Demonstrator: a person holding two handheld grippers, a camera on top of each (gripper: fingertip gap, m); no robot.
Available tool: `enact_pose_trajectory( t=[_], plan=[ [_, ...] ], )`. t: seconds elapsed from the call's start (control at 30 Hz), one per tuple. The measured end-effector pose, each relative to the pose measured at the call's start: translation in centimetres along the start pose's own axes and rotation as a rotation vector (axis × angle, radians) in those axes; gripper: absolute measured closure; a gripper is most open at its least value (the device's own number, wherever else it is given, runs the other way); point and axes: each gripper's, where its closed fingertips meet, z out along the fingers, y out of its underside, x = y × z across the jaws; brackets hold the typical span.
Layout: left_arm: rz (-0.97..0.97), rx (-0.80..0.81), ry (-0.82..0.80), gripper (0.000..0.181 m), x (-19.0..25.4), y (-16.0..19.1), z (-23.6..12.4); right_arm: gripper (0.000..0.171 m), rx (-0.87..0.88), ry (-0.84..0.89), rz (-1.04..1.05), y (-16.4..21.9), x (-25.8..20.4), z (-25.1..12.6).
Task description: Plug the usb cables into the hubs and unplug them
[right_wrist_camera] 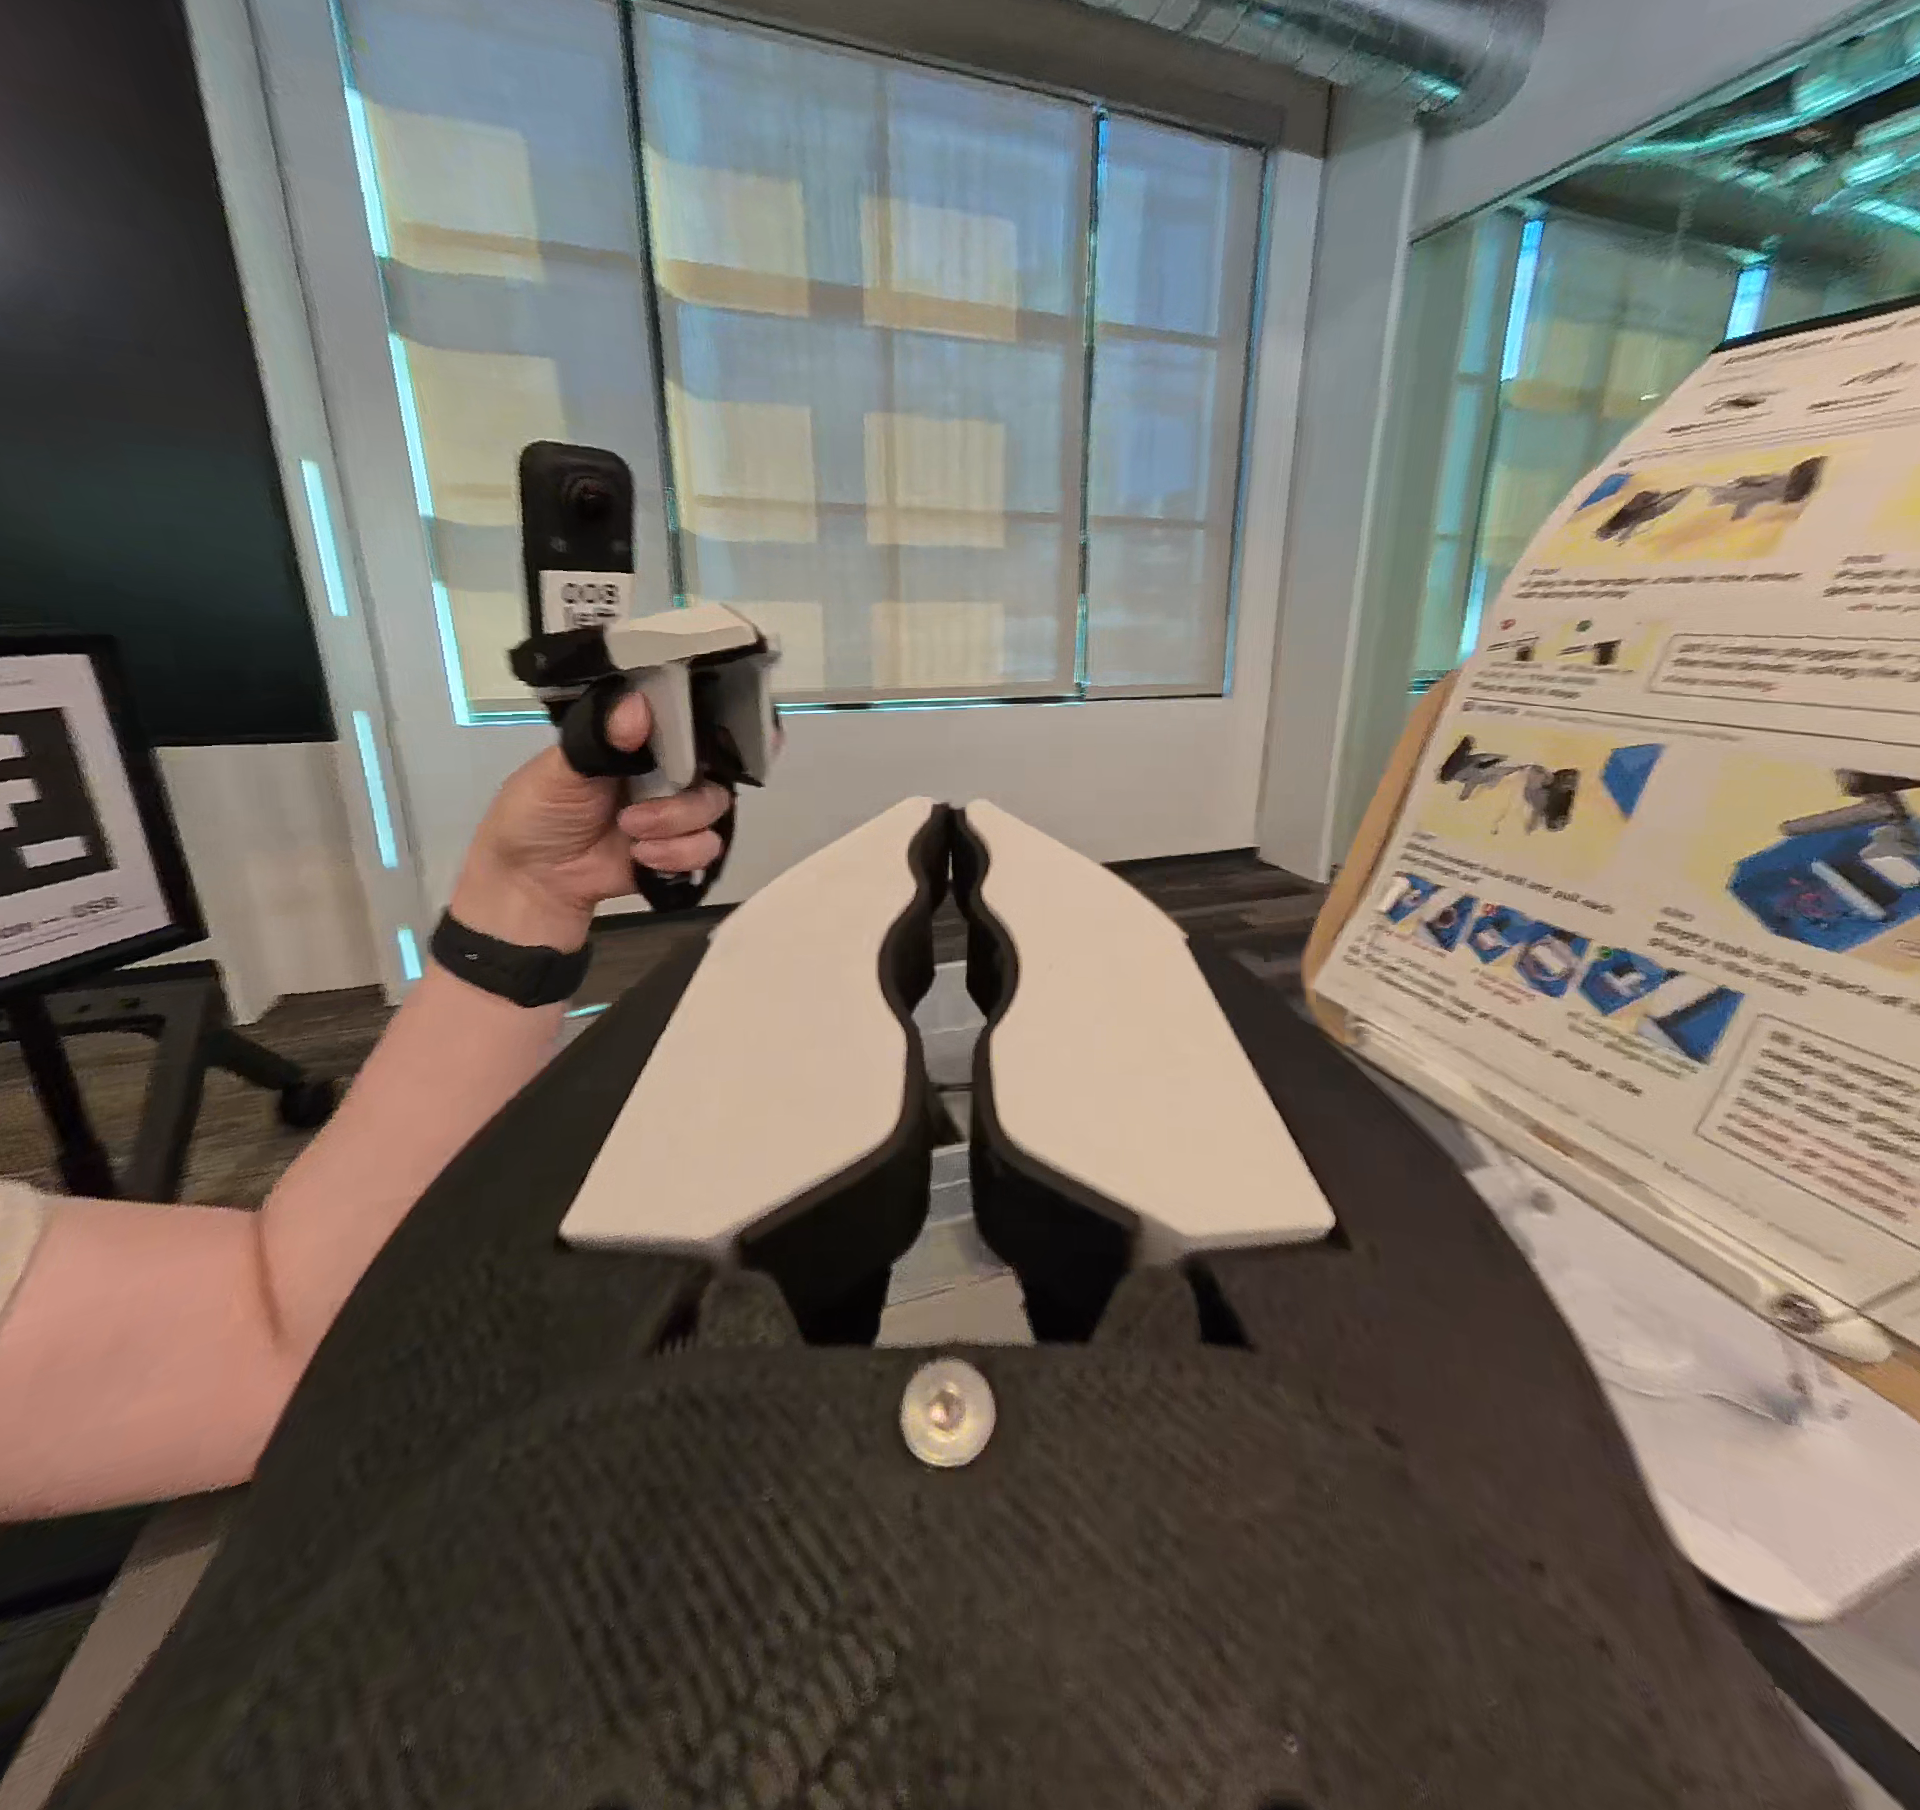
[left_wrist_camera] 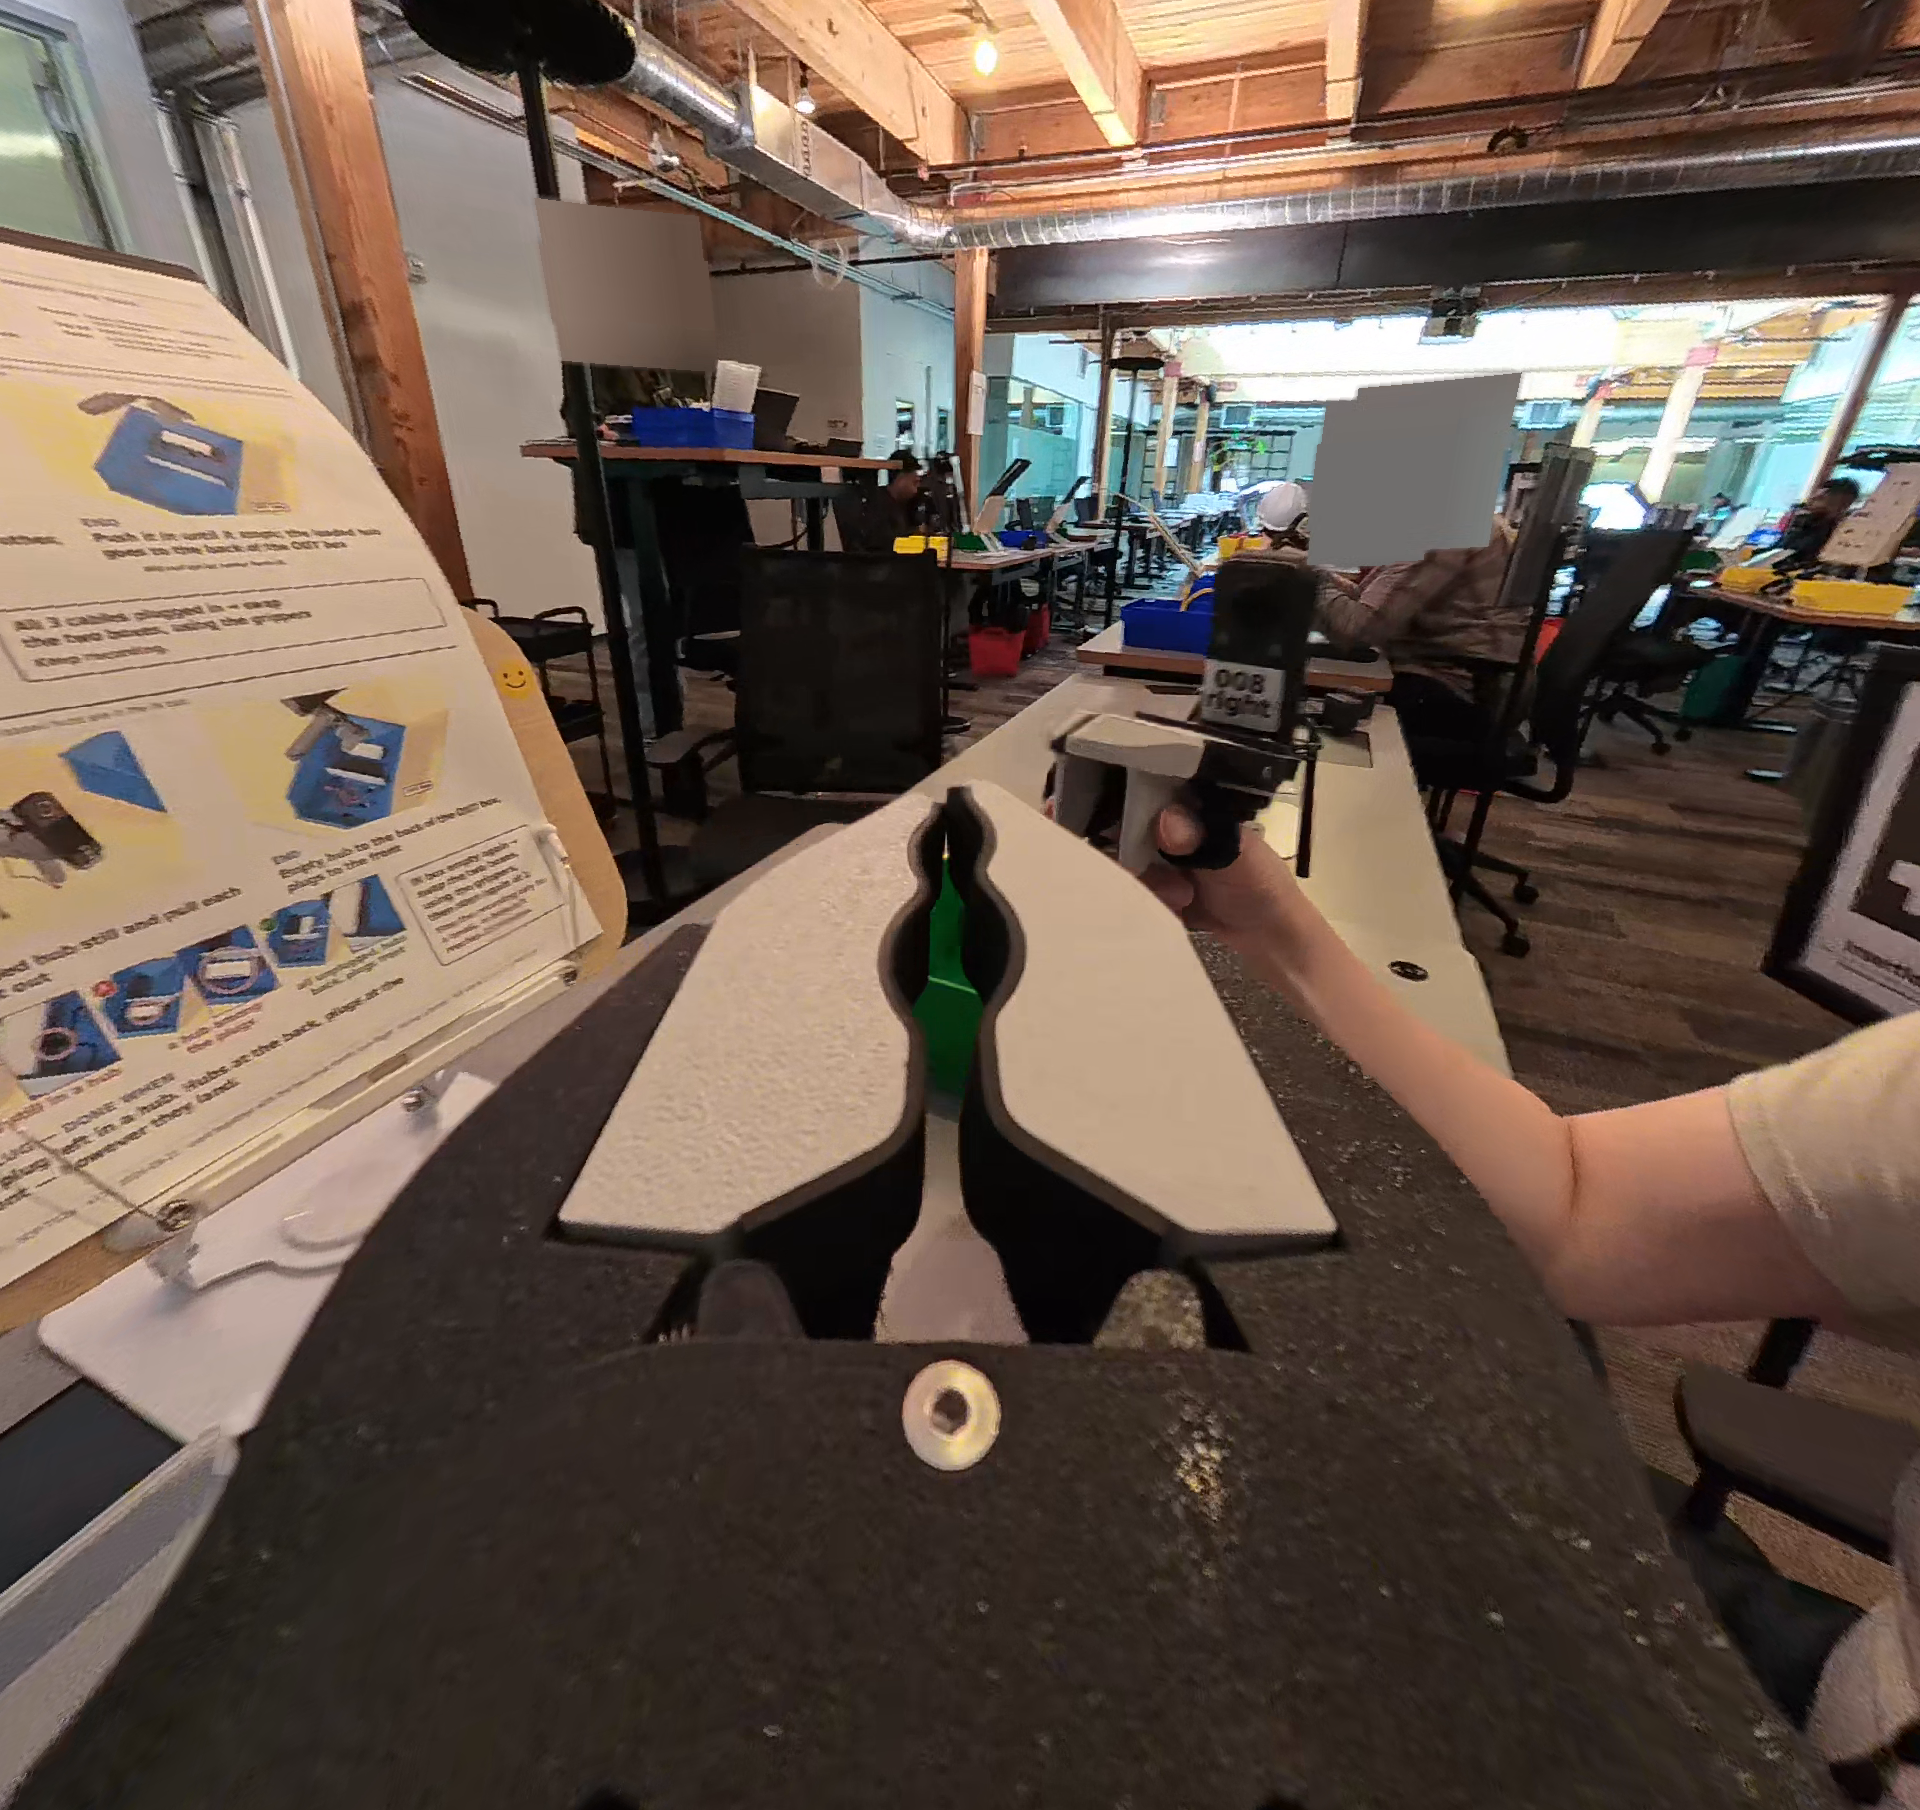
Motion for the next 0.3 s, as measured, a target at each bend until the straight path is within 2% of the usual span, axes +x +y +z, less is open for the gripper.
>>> enact_pose_trajectory(
  t=[0.2, 0.3],
  plan=[
    [-0.145, 0.131, 0.285, 0.181, 3.2, -1.6, 0.0, 0.171, 0.124, -0.218, 0.249, -1.3, -1.4, -0.5],
    [-0.149, 0.119, 0.318, 0.181, 3.6, -1.2, 0.1, 0.171, 0.102, -0.395, 0.375, -0.7, -2.6, -0.6]
  ],
)
